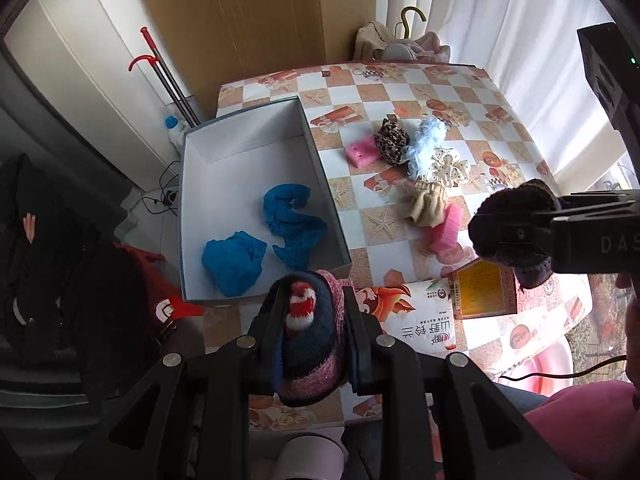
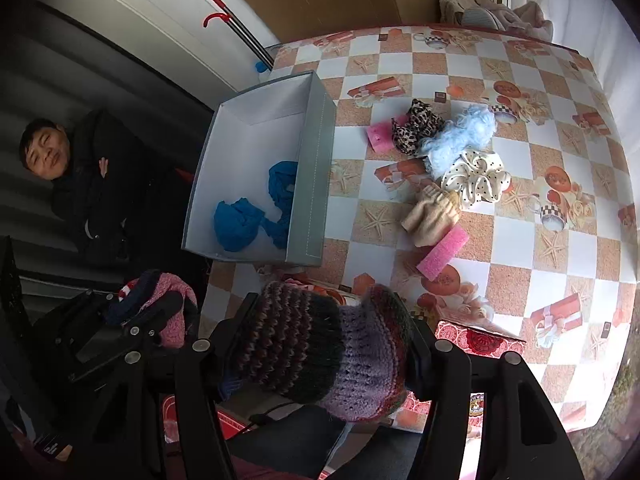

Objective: Organize soft objects
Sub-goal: 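Carry the knit hats with both grippers over the white box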

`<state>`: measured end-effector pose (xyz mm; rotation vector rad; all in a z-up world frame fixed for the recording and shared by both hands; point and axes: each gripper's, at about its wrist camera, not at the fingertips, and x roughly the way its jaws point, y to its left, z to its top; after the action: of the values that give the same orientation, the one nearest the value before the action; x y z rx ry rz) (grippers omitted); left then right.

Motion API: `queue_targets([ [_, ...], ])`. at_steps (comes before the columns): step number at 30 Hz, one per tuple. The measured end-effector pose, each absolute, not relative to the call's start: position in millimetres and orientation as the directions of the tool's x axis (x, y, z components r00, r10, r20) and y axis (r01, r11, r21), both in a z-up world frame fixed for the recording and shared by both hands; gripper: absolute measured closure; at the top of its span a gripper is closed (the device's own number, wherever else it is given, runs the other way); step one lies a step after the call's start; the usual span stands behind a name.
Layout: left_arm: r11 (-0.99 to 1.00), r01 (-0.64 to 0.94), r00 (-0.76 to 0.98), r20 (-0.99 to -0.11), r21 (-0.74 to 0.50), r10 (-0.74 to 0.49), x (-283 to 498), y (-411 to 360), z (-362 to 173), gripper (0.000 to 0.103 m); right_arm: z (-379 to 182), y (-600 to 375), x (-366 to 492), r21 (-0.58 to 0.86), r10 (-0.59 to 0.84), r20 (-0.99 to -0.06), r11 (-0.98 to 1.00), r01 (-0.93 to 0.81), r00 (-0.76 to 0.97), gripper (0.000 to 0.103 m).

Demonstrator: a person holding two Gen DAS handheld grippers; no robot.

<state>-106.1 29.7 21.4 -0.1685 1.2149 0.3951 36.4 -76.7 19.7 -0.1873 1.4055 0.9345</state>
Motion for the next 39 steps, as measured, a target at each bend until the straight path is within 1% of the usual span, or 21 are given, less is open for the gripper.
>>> queue_targets([
  [4,0.895,-0.44,0.302,-0.926,0.073,0.224,-126,43,25,0.077,22,-53,25,0.377,0.414,-0.902,0.61,-0.697,-0.125,0.04],
  [14,0.853,-0.52,0.364,-0.894,0.039,0.262,-157,54,34,0.077,28,1,-2,0.27,0.31,-0.943,0.502,-0.821,-0.121,0.04],
  [19,0.828,-0.56,0.369,-0.884,0.034,0.286,-172,62,38,0.077,34,26,-7,0.236,0.289,-0.951,0.456,-0.858,-0.107,0.04],
  [28,0.808,-0.589,0.375,-0.88,0.015,0.29,-186,70,38,0.077,36,56,-20,0.224,0.276,-0.954,0.408,-0.885,-0.114,0.04],
  [39,0.807,-0.591,0.367,-0.888,0.007,0.277,-185,76,33,0.077,28,65,-20,0.234,0.261,-0.956,0.4,-0.886,-0.134,0.04],
])
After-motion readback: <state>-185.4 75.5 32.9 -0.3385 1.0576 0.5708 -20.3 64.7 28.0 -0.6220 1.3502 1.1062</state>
